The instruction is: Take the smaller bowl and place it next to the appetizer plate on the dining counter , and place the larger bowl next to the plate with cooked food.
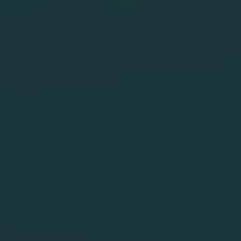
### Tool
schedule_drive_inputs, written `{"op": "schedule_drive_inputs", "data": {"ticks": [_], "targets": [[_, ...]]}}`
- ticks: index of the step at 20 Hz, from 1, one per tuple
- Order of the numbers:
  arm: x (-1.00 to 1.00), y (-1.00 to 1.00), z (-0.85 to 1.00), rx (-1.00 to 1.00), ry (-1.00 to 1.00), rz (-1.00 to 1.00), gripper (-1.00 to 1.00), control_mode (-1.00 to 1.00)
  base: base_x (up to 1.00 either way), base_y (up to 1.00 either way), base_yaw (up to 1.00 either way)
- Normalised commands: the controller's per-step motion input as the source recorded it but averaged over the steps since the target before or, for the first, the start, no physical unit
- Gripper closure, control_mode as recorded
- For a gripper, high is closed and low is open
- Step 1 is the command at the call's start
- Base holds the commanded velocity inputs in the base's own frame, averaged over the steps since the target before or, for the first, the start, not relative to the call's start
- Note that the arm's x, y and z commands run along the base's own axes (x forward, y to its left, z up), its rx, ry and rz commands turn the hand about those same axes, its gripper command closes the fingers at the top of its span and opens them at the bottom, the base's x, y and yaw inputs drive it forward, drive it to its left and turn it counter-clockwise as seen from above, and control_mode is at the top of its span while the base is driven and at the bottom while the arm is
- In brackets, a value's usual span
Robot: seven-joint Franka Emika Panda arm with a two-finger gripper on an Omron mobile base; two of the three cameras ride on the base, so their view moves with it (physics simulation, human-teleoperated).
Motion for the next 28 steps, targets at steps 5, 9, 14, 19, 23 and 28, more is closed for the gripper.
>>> {"op": "schedule_drive_inputs", "data": {"ticks": [5,9,14,19,23,28], "targets": [[0.00,0.00,0.00,0.00,0.00,0.00,1.00,1.00,-0.61,1.00,0.00],[0.00,0.00,0.00,0.00,0.00,0.00,1.00,1.00,-0.48,1.00,0.00],[0.00,0.00,0.00,0.00,0.00,0.00,1.00,1.00,-0.05,1.00,-0.02],[0.00,0.00,0.00,0.00,0.00,0.00,1.00,1.00,0.18,1.00,-0.06],[0.00,0.00,0.00,0.00,0.00,0.00,1.00,1.00,0.25,1.00,-0.08],[0.00,0.00,0.00,0.00,0.00,0.00,1.00,1.00,0.40,1.00,-0.11]]}}
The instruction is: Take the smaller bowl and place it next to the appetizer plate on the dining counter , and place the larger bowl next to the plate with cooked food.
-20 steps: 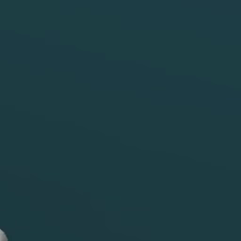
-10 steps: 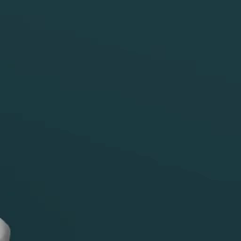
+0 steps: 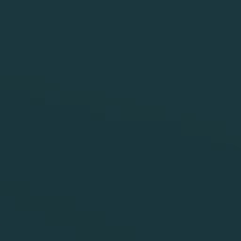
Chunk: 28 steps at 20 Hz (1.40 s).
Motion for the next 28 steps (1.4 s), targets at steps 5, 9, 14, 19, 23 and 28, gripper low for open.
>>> {"op": "schedule_drive_inputs", "data": {"ticks": [5,9,14,19,23,28], "targets": [[0.00,0.00,0.00,0.00,0.00,0.00,1.00,1.00,0.45,1.00,-0.13],[0.00,0.00,0.00,0.00,0.00,0.00,1.00,1.00,0.52,1.00,-0.17],[0.00,0.00,0.00,0.00,0.00,0.00,1.00,1.00,0.77,1.00,-0.22],[0.00,0.00,0.00,0.00,0.00,0.00,1.00,1.00,0.91,1.00,-0.25],[0.00,0.00,0.00,0.00,0.00,0.00,1.00,1.00,0.98,1.00,-0.26],[0.00,0.00,0.00,0.00,0.00,0.00,1.00,1.00,0.72,1.00,-0.26]]}}
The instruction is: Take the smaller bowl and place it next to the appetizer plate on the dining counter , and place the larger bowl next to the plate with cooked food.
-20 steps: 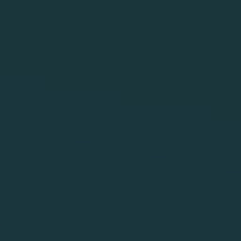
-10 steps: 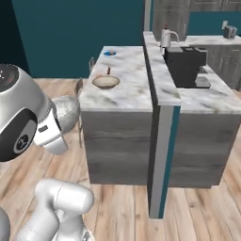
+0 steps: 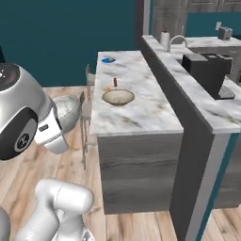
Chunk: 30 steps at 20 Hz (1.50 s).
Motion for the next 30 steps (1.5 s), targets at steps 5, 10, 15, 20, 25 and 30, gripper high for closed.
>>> {"op": "schedule_drive_inputs", "data": {"ticks": [5,10,15,20,25,30], "targets": [[0.00,0.00,0.00,0.00,0.00,0.00,1.00,1.00,0.39,1.00,-0.30],[0.00,0.00,0.00,0.00,0.00,0.00,1.00,1.00,0.40,1.00,-0.30],[0.00,0.00,0.00,0.00,0.00,0.00,1.00,1.00,0.42,1.00,-0.31],[0.00,0.00,0.00,0.00,0.00,0.00,1.00,1.00,0.44,1.00,-0.31],[0.00,0.00,0.00,0.00,0.00,0.00,1.00,1.00,0.52,1.00,-0.32],[0.00,0.00,0.00,0.00,0.00,0.00,1.00,1.00,0.56,1.00,-0.34]]}}
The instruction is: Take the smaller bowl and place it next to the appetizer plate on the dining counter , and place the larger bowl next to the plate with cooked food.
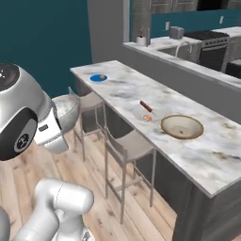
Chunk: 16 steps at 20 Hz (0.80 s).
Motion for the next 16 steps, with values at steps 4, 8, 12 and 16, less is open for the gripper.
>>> {"op": "schedule_drive_inputs", "data": {"ticks": [4,8,12,16], "targets": [[0.00,0.00,0.00,0.00,0.00,0.00,1.00,1.00,0.59,1.00,-0.36],[0.00,0.00,0.00,0.00,0.00,0.00,1.00,1.00,0.60,1.00,-0.35],[0.00,0.00,0.00,0.00,0.00,0.00,1.00,1.00,0.64,1.00,-0.41],[0.00,0.00,0.00,0.00,0.00,0.00,1.00,1.00,0.63,1.00,-0.39]]}}
